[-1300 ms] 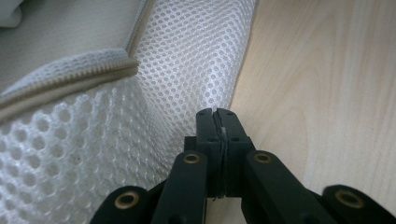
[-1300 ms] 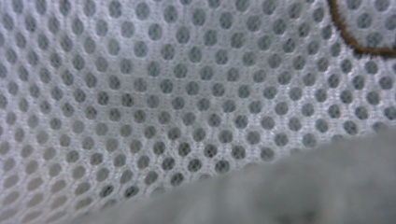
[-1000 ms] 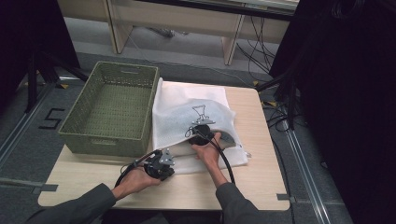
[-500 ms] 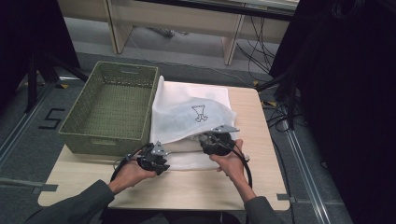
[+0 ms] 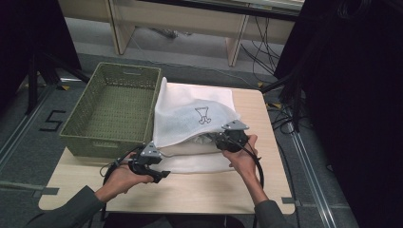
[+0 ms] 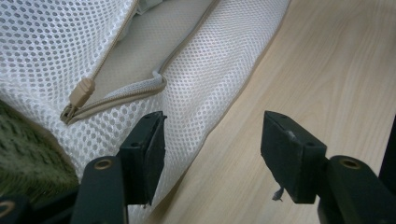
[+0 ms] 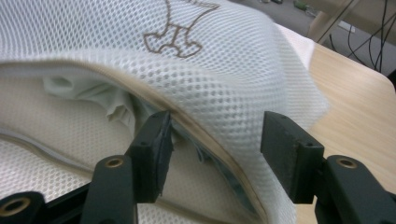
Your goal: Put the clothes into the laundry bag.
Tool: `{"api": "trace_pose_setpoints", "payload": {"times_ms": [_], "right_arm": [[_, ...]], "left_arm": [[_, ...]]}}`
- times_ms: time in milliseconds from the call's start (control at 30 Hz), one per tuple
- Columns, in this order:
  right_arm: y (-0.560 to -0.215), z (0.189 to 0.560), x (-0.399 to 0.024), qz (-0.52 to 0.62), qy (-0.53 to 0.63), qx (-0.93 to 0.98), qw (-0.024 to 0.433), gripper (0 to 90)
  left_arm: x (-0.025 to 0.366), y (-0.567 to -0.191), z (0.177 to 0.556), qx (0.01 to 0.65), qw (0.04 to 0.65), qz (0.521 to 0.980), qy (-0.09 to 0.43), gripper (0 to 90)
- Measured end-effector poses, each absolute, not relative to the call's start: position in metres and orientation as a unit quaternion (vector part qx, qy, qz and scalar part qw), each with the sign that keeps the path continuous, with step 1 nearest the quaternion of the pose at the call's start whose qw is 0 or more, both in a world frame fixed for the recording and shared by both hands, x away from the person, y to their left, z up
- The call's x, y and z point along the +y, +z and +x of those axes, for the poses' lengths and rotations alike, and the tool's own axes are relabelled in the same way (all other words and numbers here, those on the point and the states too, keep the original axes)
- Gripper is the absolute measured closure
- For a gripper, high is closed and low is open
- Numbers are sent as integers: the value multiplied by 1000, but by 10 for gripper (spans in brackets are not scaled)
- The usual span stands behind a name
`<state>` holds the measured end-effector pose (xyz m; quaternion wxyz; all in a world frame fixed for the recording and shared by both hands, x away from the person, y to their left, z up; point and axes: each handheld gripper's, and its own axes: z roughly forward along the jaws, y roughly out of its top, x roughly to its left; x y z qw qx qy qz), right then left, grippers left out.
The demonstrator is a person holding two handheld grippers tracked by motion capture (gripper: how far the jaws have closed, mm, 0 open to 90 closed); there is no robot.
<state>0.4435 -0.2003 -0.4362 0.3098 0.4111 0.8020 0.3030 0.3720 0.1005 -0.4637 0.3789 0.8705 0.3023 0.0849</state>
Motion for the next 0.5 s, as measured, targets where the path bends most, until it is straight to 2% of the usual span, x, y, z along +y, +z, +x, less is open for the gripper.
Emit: {"api": "trace_pose_setpoints", "payload": {"times_ms": [33, 67, 167, 200, 267, 333, 500], "right_arm": [[-438, 445, -198, 408, 297, 806, 310, 441], [-441, 446, -194, 405, 292, 811, 305, 489], [-441, 448, -194, 400, 291, 809, 318, 734], [-439, 447, -195, 399, 293, 808, 319, 776], [-439, 444, -196, 389, 288, 814, 321, 827], [-445, 442, -195, 383, 273, 830, 302, 851], [-485, 448, -185, 394, 233, 858, 234, 869]], "left_arm": [[101, -463, 373, 296, 377, 873, 88, 386], [101, -464, 372, 299, 377, 872, 86, 385], [101, -464, 373, 297, 375, 874, 85, 384], [100, -464, 372, 302, 374, 873, 84, 384], [100, -465, 372, 294, 373, 876, 84, 384], [98, -465, 372, 299, 369, 876, 84, 383], [98, -467, 372, 300, 366, 877, 83, 379]]}}
